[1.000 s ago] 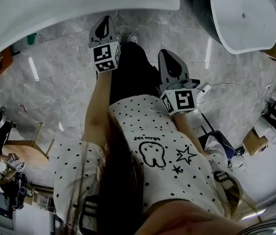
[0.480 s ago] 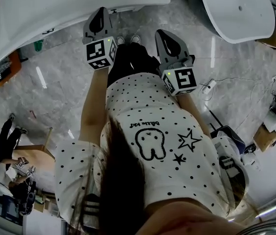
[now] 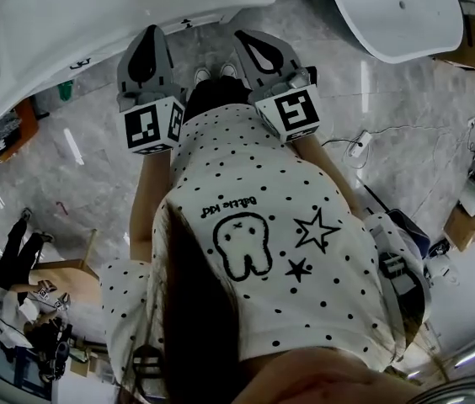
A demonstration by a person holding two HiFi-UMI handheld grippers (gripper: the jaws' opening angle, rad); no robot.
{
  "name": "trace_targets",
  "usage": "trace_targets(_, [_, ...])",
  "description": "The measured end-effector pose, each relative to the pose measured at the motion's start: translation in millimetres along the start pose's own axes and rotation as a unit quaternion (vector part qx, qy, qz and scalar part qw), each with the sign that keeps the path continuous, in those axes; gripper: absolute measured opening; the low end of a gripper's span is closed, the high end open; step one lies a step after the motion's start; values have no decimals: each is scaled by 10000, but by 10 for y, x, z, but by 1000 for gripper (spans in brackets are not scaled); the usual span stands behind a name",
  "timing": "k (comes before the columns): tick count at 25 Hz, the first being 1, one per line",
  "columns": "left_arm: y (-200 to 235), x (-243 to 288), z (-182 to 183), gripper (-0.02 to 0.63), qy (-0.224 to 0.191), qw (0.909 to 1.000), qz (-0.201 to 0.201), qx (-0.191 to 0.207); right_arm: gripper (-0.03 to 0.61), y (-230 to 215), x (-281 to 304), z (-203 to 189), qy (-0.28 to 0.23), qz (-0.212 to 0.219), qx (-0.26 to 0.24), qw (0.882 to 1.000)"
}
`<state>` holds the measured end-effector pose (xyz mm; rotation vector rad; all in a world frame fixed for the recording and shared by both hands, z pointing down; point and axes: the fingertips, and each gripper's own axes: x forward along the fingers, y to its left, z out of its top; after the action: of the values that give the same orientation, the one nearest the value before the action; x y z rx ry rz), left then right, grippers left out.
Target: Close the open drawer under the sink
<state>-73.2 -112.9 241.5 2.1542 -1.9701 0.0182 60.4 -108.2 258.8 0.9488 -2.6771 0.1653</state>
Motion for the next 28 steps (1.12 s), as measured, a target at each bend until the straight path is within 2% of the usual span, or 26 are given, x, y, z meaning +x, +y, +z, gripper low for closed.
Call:
trace_targets(6, [-257, -206, 198, 5, -40, 9999, -108, 87, 12, 36, -108, 175, -184, 310, -134, 9993])
trace_targets(13, [-449, -371, 144, 5, 9, 9988, -447, 201, 12, -96, -170, 113, -193, 185, -60, 9996])
trace_targets(17, [-419, -321, 127, 5, 11, 9990, -447, 0, 12, -150, -163, 74, -151, 128, -29, 9998])
trace_targets(21, [-447, -243, 115, 5, -13, 9981, -595, -183, 12, -71, -97, 52, -34, 346, -174, 9992])
trace_targets(25, [-479, -222, 91, 5, 50, 9971, -733, -192, 12, -7, -68, 49, -12, 456, -269, 9986])
trace_targets(28, [-477, -236, 112, 5, 10, 9977, -663, -103, 12, -18, -72, 46, -6, 435, -253, 9987])
